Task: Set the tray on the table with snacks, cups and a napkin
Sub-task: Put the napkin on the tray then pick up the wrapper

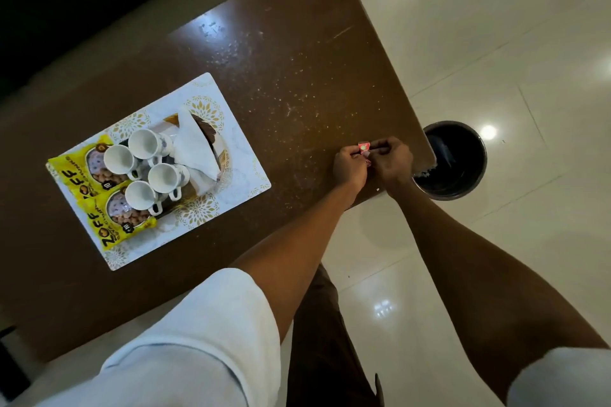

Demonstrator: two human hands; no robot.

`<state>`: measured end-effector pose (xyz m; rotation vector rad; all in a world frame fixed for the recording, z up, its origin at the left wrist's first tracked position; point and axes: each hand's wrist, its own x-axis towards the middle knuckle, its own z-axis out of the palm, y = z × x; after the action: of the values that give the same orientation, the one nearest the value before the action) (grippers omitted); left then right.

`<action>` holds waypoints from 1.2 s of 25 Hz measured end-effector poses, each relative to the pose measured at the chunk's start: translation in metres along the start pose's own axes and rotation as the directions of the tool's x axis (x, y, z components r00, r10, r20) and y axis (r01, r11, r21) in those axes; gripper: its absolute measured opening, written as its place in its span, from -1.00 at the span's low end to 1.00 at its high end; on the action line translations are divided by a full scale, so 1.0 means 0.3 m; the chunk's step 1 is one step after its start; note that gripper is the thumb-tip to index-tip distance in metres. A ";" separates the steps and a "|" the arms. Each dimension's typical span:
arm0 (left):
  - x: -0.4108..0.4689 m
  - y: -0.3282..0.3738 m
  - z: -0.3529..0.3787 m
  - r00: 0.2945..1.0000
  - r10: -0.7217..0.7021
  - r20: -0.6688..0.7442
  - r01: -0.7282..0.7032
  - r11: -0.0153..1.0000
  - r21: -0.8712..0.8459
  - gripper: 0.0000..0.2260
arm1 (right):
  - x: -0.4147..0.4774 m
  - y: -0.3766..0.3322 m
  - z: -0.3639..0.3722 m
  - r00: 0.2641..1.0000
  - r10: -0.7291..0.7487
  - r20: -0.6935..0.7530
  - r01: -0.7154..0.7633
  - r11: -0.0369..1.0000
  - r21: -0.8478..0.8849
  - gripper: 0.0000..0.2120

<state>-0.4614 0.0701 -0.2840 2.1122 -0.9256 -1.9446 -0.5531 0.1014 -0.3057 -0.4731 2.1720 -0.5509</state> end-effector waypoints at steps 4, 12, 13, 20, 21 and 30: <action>0.000 -0.002 -0.150 1.000 0.015 -0.013 -0.015 1.000 0.007 -0.70 | -0.037 -0.098 0.092 0.993 -0.041 0.113 0.049 0.996 -0.072 -0.83; 0.089 -0.001 -0.587 0.985 0.010 -0.175 -0.032 0.992 -0.121 -0.69 | -0.124 -0.375 0.496 0.947 -0.205 0.248 0.266 0.932 -0.244 -0.80; 0.099 -0.004 -0.635 0.978 0.024 -0.206 -0.051 0.990 -0.129 -0.69 | -0.140 -0.400 0.544 0.939 -0.226 0.259 0.291 0.923 -0.251 -0.80; 0.146 -0.039 -0.775 0.932 0.140 -0.334 -0.162 0.986 -0.042 -0.72 | -0.196 -0.498 0.724 0.916 -0.292 0.275 0.362 0.897 -0.253 -0.83; 0.147 -0.045 -0.778 0.925 0.157 -0.346 -0.176 0.984 -0.025 -0.72 | -0.196 -0.509 0.734 0.912 -0.297 0.283 0.370 0.893 -0.254 -0.83; 0.118 -0.022 -0.814 0.924 0.203 -0.324 -0.217 0.976 -0.005 -0.74 | -0.197 -0.526 0.761 0.921 -0.291 0.258 0.364 0.881 -0.304 -0.84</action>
<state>-0.2309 -0.0174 -0.2775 2.1198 -0.9865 -1.4482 -0.3138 -0.0512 -0.3126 -1.0620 2.0005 -0.2771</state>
